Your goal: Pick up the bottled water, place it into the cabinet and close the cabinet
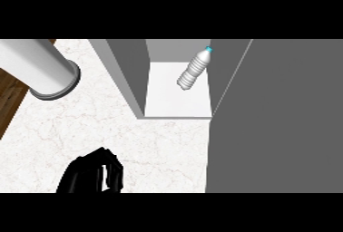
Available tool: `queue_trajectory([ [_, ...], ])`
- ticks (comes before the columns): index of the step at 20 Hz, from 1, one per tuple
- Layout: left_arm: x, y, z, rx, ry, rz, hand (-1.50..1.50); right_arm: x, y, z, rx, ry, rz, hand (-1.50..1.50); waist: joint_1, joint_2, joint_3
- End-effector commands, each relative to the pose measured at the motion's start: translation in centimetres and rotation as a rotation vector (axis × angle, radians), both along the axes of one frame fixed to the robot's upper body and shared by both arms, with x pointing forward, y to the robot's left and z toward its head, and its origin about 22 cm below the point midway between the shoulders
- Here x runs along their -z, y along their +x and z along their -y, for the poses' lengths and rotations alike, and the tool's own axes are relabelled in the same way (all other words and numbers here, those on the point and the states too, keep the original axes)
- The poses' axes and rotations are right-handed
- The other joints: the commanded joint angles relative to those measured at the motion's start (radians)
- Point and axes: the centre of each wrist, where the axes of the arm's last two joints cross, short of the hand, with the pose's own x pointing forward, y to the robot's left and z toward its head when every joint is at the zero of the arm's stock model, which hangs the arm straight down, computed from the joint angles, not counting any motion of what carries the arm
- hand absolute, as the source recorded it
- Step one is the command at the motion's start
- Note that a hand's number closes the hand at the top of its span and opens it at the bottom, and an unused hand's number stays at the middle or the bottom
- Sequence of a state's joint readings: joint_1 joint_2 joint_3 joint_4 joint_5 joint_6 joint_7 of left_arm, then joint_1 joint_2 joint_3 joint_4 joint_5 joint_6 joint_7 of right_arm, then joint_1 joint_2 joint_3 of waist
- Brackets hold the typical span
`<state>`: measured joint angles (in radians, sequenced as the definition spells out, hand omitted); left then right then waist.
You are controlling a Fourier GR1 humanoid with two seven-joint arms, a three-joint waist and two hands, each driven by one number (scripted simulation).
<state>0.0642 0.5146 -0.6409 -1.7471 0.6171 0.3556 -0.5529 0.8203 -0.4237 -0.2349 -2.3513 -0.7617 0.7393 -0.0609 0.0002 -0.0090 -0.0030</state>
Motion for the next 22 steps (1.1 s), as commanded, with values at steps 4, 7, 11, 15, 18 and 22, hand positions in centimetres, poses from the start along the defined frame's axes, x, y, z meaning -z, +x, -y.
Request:
queue_trajectory([
  [4,-2.3,-0.7,-4.2,-0.014,-0.031,0.032,-1.5,-5.8,-0.9,-4.5,-0.119,-0.15,0.193,1.5,-0.002,-0.004,-0.004],
  [7,-2.1,-1.6,-6.2,-0.04,-0.034,0.013,-1.5,-5.6,-0.8,-4.9,-0.191,-0.153,0.187,1.5,-0.002,-0.011,-0.005],
  [11,-4.3,-0.7,-8.4,-0.082,-0.011,0.064,-1.5,-5.7,-0.5,-5.7,-0.26,-0.153,0.177,1.5,-0.001,-0.011,-0.006],
  [15,-4.5,-2.0,-10.2,-0.077,0.002,0.042,-1.5,-5.5,0.0,-6.3,-0.314,-0.157,0.177,1.5,0.014,-0.017,-0.01],
  [18,-4.8,-2.5,-11.1,-0.08,-0.021,0.037,-1.5,-5.6,0.5,-6.8,-0.342,-0.146,0.201,1.5,0.026,-0.021,-0.013],
  [22,-5.4,-2.7,-12.3,-0.083,-0.01,0.034,-1.5,-5.6,1.3,-7.6,-0.406,-0.164,0.202,1.5,0.031,-0.02,-0.015],
])
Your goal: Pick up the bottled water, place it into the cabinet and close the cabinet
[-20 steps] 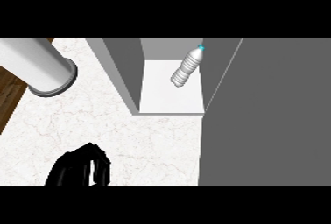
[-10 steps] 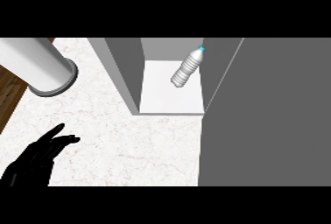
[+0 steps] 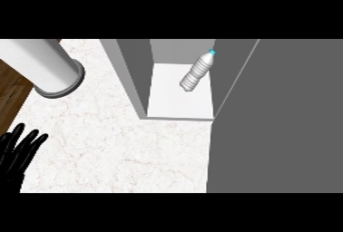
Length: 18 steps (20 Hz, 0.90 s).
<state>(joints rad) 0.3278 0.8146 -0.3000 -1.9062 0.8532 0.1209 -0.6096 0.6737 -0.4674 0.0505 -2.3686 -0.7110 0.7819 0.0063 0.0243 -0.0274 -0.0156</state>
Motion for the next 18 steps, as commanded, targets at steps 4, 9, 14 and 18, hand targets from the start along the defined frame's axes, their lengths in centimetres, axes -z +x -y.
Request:
queue_trajectory([
  [4,-0.9,-1.0,-1.7,0.015,-0.006,-0.023,-1.5,-6.4,-0.3,-3.5,-0.117,-0.223,0.265,1.5,0.031,-0.007,-0.005],
  [9,-1.3,-1.5,-3.1,0.0,0.003,-0.03,-1.5,-6.0,0.6,-4.6,-0.136,-0.212,0.234,1.5,0.027,-0.016,-0.007],
  [14,-1.5,-2.1,-4.3,0.003,0.011,-0.05,-1.5,-5.7,1.5,-6.3,-0.144,-0.17,0.194,1.5,0.028,-0.012,-0.007],
  [18,-2.1,-1.8,-5.6,-0.002,0.03,-0.034,-1.5,-5.4,2.6,-7.9,-0.163,-0.157,0.175,1.5,0.033,-0.01,-0.009],
])
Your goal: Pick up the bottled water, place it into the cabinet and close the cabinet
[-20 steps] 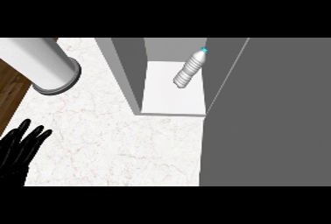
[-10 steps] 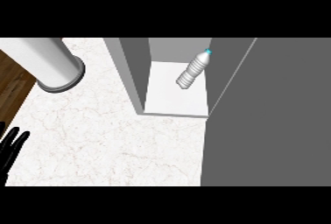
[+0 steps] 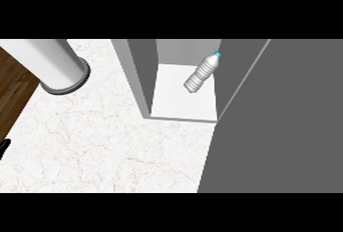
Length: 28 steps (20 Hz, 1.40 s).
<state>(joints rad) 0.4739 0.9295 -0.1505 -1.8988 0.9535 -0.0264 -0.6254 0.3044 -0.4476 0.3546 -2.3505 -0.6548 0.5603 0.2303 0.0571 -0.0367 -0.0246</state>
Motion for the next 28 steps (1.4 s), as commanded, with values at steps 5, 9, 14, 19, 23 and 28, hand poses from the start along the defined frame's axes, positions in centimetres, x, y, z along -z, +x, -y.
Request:
queue_trajectory([
  [5,-0.6,-0.7,-1.6,0.024,0.002,0.008,-1.5,-4.3,-0.2,-3.9,0.02,-0.051,0.145,1.5,0.032,0.004,0.001],
  [9,-1.0,-0.5,-1.9,0.028,-0.012,0.021,-1.5,-4.9,0.9,-5.9,0.017,-0.025,0.134,1.5,0.025,0.009,0.002],
  [14,-1.6,-0.7,-3.4,0.045,0.006,0.034,-1.5,-5.2,3.1,-9.0,0.056,-0.002,0.09,1.5,0.058,0.016,0.004],
  [19,-2.0,-0.9,-4.6,0.069,0.01,0.036,-1.5,-6.5,4.8,-13.3,-0.046,-0.071,0.054,1.5,0.08,0.026,0.009],
  [23,-2.2,-1.2,-5.2,0.071,-0.009,0.059,-1.5,-7.8,5.7,-17.4,-0.193,-0.165,-0.003,1.5,0.086,0.034,0.015],
  [28,-2.1,-3.3,-7.1,0.06,-0.002,0.03,-1.5,-11.6,8.9,-20.2,-0.298,-0.158,0.012,1.5,0.069,0.036,0.021],
])
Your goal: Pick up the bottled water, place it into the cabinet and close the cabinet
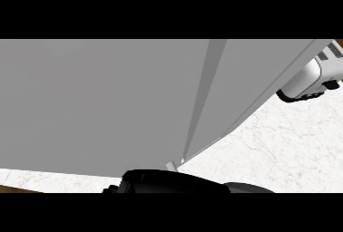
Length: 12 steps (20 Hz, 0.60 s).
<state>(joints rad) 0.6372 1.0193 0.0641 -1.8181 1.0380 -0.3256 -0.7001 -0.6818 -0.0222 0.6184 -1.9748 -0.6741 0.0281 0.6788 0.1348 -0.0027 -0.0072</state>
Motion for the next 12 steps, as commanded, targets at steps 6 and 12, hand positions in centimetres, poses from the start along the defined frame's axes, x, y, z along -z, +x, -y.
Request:
queue_trajectory([
  [6,0.1,-4.1,-1.8,-0.042,-0.01,-0.015,-1.5,-2.7,5.6,-4.3,-0.012,-0.035,-0.187,1.5,-0.063,0.002,0.007],
  [12,-1.2,-5.8,-3.7,-0.073,-0.017,0.009,-1.5,-0.7,9.1,-3.7,0.025,-0.062,-0.282,1.5,-0.091,0.001,0.008],
])
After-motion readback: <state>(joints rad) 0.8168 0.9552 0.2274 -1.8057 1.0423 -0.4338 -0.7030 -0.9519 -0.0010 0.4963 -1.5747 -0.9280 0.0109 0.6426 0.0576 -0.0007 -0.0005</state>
